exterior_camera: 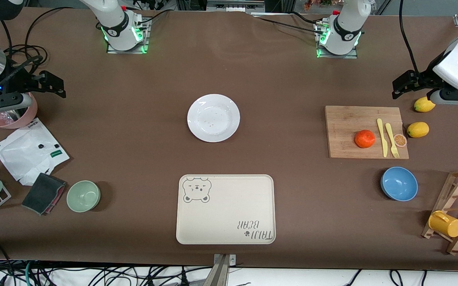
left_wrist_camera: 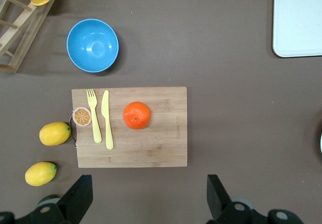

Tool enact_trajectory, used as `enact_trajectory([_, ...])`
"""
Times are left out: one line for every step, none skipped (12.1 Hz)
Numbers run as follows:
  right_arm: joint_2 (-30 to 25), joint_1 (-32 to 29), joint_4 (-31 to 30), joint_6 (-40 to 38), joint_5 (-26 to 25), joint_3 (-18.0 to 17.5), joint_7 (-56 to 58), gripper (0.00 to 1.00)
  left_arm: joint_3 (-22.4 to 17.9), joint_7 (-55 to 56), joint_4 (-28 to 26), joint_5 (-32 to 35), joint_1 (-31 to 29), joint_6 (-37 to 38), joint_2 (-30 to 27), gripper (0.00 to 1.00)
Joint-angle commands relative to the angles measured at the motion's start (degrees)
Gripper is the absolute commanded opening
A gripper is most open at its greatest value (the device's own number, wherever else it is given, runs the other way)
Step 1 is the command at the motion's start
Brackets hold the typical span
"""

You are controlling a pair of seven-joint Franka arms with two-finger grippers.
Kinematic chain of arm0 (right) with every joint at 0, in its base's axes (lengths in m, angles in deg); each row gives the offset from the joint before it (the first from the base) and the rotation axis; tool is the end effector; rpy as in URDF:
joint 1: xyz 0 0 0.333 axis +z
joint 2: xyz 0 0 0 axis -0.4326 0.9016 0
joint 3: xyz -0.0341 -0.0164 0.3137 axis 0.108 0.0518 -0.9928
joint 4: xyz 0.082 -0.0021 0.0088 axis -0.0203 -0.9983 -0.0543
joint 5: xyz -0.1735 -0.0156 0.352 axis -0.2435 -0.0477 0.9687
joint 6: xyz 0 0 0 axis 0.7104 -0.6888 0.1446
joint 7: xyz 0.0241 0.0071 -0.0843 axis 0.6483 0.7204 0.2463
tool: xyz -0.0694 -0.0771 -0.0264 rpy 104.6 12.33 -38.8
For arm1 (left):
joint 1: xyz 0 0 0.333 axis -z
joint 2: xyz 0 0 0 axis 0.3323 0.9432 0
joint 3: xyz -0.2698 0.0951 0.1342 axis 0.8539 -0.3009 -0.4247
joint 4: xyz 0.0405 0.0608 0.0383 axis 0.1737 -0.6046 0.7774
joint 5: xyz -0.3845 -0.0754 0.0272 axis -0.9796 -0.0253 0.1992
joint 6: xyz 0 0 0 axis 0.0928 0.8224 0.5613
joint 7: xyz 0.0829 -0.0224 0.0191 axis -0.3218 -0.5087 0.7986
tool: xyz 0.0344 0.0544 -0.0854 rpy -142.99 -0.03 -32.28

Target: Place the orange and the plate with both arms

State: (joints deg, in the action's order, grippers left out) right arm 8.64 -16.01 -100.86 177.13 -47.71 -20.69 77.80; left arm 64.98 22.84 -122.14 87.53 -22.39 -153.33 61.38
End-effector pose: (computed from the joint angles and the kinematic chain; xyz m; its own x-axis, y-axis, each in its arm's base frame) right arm 0.5589 0.0347 0.5827 0.9730 0.2153 -0.0837 0.2144 -0.9765 -0.0201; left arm 0.5358 -0.0278 0.5942 0.9991 -0.0192 -0.0376 -0.0196 -0.9998 -0.0090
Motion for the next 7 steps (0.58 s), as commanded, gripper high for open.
enact_trajectory([0.52,-0.48,1.12,0.47,-0.67,-0.47,-0.59,1.00,-0.18,0.13,0.12,-1.15,0.08,-0.51,-0.12,1.00])
enact_trajectory([0.61,-0.57,1.38,0.56,-0.49,-0.39,-0.59,1.00,-0.18,0.05,0.12,-1.15,0.08,-0.51,-0.12,1.00])
enact_trajectory([0.61,-0.57,1.47,0.65,-0.32,-0.38,-0.59,1.00,-0.18,0.04,0.12,-1.24,0.08,-0.51,-0.12,1.00])
enact_trajectory([0.52,-0.39,1.47,0.57,-0.40,-0.47,-0.59,1.00,-0.27,0.04,0.12,-1.24,-0.01,-0.51,-0.12,1.00])
enact_trajectory([0.61,-0.48,1.47,0.57,-0.40,-0.47,-0.59,1.00,-0.18,0.04,0.12,-1.24,-0.01,-0.51,-0.12,1.00])
enact_trajectory([0.61,-0.57,1.47,0.48,-0.49,-0.47,-0.59,1.00,-0.18,0.04,0.12,-1.15,-0.01,-0.51,-0.12,1.00])
enact_trajectory([0.61,-0.57,1.47,0.48,-0.49,-0.39,-0.59,1.00,-0.18,0.04,0.12,-1.15,-0.01,-0.51,-0.12,1.00])
